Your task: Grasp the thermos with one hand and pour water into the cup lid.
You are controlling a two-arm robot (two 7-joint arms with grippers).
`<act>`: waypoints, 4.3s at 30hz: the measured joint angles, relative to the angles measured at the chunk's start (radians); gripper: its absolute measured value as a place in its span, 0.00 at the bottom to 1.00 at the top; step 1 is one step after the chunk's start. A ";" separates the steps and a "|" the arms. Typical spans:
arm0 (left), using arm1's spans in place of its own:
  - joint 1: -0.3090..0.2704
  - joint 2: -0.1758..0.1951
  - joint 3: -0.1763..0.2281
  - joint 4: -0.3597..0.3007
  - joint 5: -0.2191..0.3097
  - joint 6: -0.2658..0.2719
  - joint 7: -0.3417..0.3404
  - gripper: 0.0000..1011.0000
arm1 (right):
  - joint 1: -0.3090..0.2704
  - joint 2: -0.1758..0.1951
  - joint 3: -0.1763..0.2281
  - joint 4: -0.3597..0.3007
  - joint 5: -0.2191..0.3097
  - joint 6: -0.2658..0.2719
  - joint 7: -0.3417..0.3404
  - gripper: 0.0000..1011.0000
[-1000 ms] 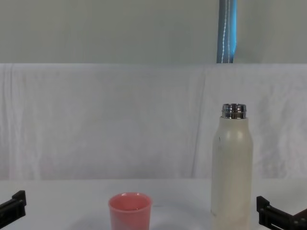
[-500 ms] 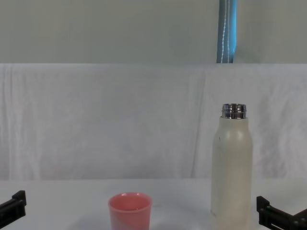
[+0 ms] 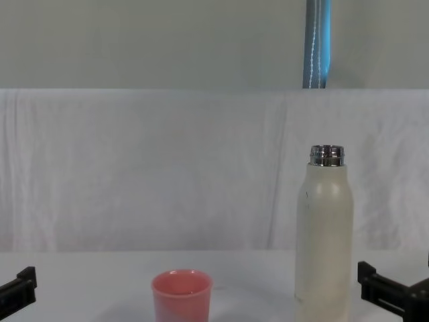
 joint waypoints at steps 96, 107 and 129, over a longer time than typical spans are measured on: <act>0.000 0.000 0.000 0.000 0.000 0.000 0.000 0.99 | 0.385 -0.075 0.002 0.245 0.056 0.175 0.101 0.99; 0.000 0.000 0.000 0.000 0.000 0.000 0.000 0.99 | 0.398 -0.104 0.015 0.285 0.029 0.171 0.071 0.99; 0.000 0.000 0.000 0.000 0.000 0.000 0.000 0.99 | 0.417 -0.143 0.024 0.329 0.000 0.165 0.068 0.99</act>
